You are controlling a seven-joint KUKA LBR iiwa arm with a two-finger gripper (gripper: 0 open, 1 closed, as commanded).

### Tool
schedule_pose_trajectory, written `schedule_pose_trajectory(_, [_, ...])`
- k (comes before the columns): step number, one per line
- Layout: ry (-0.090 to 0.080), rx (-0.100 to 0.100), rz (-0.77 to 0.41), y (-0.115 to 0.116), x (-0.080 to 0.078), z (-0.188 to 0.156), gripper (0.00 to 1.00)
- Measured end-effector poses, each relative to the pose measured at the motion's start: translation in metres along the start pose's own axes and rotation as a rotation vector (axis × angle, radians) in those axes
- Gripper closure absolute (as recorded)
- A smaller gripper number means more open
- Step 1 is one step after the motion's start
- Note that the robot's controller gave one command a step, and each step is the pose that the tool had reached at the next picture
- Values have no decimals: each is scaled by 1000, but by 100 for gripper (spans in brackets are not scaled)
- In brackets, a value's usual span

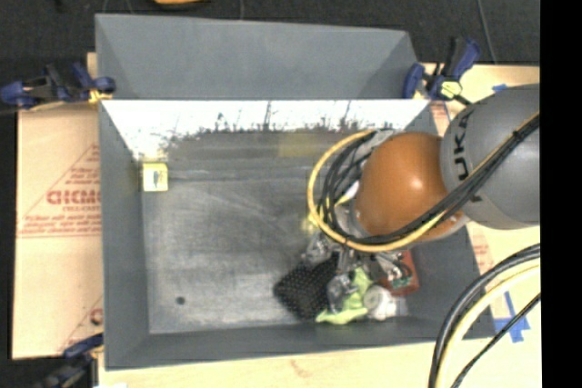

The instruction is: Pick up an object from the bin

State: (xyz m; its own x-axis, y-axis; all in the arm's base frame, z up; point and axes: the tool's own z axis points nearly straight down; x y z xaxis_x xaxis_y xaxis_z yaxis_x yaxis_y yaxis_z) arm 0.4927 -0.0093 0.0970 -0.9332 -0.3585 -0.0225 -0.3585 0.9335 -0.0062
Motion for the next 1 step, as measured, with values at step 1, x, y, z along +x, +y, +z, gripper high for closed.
schedule_pose_trajectory(1, [0,0,0,0,0,0,100])
